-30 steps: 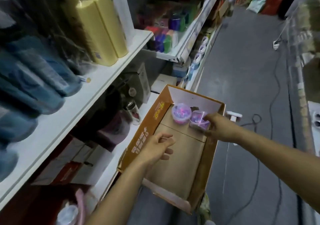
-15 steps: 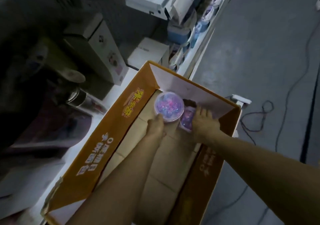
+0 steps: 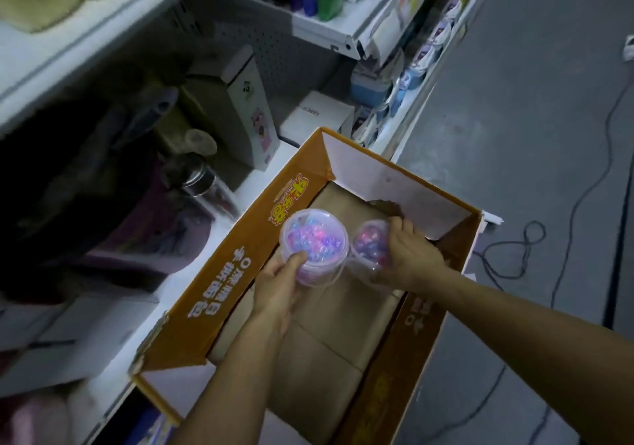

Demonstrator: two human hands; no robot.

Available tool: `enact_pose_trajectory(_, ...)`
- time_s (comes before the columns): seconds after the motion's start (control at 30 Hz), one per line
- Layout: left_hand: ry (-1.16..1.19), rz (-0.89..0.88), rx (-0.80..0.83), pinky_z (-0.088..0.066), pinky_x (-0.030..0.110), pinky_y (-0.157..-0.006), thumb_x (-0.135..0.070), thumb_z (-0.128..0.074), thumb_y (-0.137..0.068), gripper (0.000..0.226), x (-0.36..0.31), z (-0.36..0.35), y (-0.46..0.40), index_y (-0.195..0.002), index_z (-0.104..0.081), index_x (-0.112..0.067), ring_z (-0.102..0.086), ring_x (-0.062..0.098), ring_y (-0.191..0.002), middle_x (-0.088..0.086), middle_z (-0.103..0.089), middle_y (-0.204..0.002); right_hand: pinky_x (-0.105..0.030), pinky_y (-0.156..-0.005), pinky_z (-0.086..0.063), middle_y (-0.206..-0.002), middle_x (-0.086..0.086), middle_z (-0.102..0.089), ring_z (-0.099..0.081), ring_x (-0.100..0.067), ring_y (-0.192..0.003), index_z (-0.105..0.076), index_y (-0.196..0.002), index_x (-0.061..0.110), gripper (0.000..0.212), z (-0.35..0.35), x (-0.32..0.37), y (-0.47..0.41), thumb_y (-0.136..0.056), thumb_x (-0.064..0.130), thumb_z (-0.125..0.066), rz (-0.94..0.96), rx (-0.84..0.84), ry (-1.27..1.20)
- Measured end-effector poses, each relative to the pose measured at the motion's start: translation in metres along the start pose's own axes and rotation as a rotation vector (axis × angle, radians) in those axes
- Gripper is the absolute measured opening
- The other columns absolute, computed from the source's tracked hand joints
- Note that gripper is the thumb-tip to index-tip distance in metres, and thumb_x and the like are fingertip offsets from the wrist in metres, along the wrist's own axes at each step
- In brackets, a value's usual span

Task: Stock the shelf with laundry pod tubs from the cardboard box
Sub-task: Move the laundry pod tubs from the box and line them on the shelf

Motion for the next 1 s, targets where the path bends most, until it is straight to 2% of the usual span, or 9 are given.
enact_pose_trajectory(0.17,0.093,-0.024,0.019,-0.057,0.031,-0.073,-0.023,-0.069,-0.084,0.03,-0.007,0.072,0.08,-0.112,-0.063,-0.013,-0.073,0.017,-0.083,0.005,-0.075,-0.097,-0.016,-0.085,-0.035,-0.118,0.002,-0.042,-0.046,-0.011,-0.111,-0.038,-0.132,0.019,0.077,0.03,0.062,0.094,-0.071,0.041,-0.079,0.182,-0.12,-0.307)
enact_pose_trajectory(0.27,0.052,-0.075,0.033,-0.057,0.036,-0.079,-0.028,-0.068,-0.084,0.04,-0.011,0.118,0.125,-0.12,-0.058,-0.012,-0.072,0.023,-0.089,0.006,-0.073,-0.101,-0.014,-0.077,-0.039,-0.114,0.002,-0.045,-0.049,-0.006,-0.096,-0.036,-0.108,0.038,0.065,0.037,0.095,0.157,-0.064,0.042,-0.083,0.235,-0.157,-0.378)
enact_pose_trajectory(0.33,-0.002,-0.109,0.059,-0.056,0.041,-0.085,-0.035,-0.07,-0.082,0.048,-0.014,0.147,0.156,-0.122,-0.056,-0.012,-0.07,0.025,-0.093,0.008,-0.072,-0.105,-0.008,-0.07,-0.041,-0.108,0.005,-0.047,-0.052,-0.002,-0.087,-0.038,-0.094,0.039,0.058,0.04,0.111,0.195,-0.06,0.045,-0.084,0.237,-0.186,-0.436)
enact_pose_trajectory(0.43,-0.028,-0.138,0.083,-0.054,0.045,-0.091,-0.036,-0.069,-0.083,0.048,-0.017,0.186,0.206,-0.121,-0.055,-0.011,-0.068,0.027,-0.097,0.011,-0.07,-0.108,-0.021,-0.081,-0.05,-0.114,0.004,-0.049,-0.054,-0.008,-0.097,-0.043,-0.114,0.03,0.09,0.047,0.129,0.247,-0.041,0.071,-0.075,0.226,-0.246,-0.426)
enact_pose_trajectory(0.5,-0.024,-0.155,0.089,-0.055,0.043,-0.089,-0.035,-0.069,-0.083,0.048,-0.018,0.21,0.238,-0.121,-0.054,-0.01,-0.068,0.025,-0.092,0.012,-0.067,-0.109,-0.035,-0.092,-0.051,-0.124,0.001,-0.045,-0.052,-0.017,-0.111,-0.037,-0.131,0.026,0.105,0.05,0.141,0.278,-0.044,0.069,-0.078,0.206,-0.245,-0.441)
enact_pose_trajectory(0.63,-0.067,-0.207,0.096,-0.059,0.038,-0.08,-0.055,-0.079,-0.06,0.082,-0.023,0.251,0.29,-0.126,-0.051,-0.016,-0.071,0.024,-0.091,0.013,-0.062,-0.121,-0.034,-0.093,-0.05,-0.132,0.001,-0.047,-0.052,-0.017,-0.115,-0.034,-0.137,0.028,0.095,0.057,0.166,0.332,-0.059,0.048,-0.084,0.24,-0.241,-0.476)
enact_pose_trajectory(0.8,0.001,-0.269,0.08,-0.057,0.035,-0.072,-0.043,-0.069,-0.079,0.052,-0.022,0.298,0.353,-0.121,-0.056,-0.014,-0.068,0.026,-0.09,0.014,-0.066,-0.114,-0.034,-0.095,-0.048,-0.134,0.003,-0.046,-0.051,-0.016,-0.116,-0.033,-0.137,0.032,0.09,0.065,0.205,0.381,-0.063,0.045,-0.083,0.351,-0.263,-0.439)
enact_pose_trajectory(0.87,0.021,-0.285,0.068,-0.058,0.038,-0.078,-0.041,-0.068,-0.081,0.048,-0.014,0.318,0.38,-0.119,-0.056,-0.014,-0.067,0.026,-0.088,0.014,-0.065,-0.111,-0.03,-0.093,-0.048,-0.133,0.004,-0.046,-0.051,-0.014,-0.113,-0.034,-0.132,0.036,0.083,0.062,0.224,0.402,-0.065,0.045,-0.082,0.405,-0.265,-0.423)
enact_pose_trajectory(1.0,0.074,-0.302,0.025,-0.056,0.043,-0.087,-0.043,-0.068,-0.08,0.052,0.021,0.359,0.437,-0.122,-0.056,-0.015,-0.066,0.031,-0.097,0.018,-0.064,-0.116,-0.039,-0.1,-0.046,-0.139,0.007,-0.041,-0.047,-0.015,-0.12,-0.029,-0.136,0.04,0.093,0.039,0.251,0.451,-0.06,0.056,-0.079,0.487,-0.286,-0.354)
Point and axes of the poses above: each hand's wrist, its own y-axis away from the middle knuckle, its own z-axis out of the back of the hand, x = y × z, the point moved 5 cm from there along -y, towards the middle knuckle
